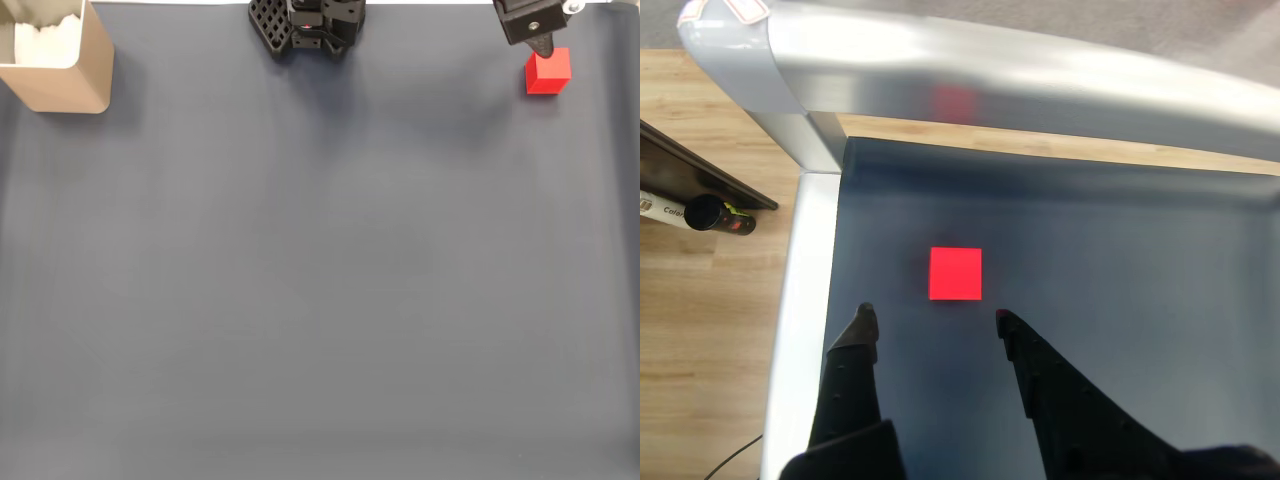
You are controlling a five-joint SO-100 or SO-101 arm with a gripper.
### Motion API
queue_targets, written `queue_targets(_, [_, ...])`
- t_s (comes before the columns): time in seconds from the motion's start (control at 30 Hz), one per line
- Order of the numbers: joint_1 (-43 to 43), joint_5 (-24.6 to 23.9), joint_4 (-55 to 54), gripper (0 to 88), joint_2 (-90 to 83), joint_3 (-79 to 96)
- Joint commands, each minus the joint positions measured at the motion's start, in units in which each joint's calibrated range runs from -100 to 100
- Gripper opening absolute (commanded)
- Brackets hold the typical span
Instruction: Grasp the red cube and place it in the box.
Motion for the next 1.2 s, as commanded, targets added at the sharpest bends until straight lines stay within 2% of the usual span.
queue_targets(0.0, [1.2, 0.5, -3.8, 29.2, -0.4, -0.1])
queue_targets(1.17, [1.5, 0.0, -18.5, 29.9, 12.6, 5.2])
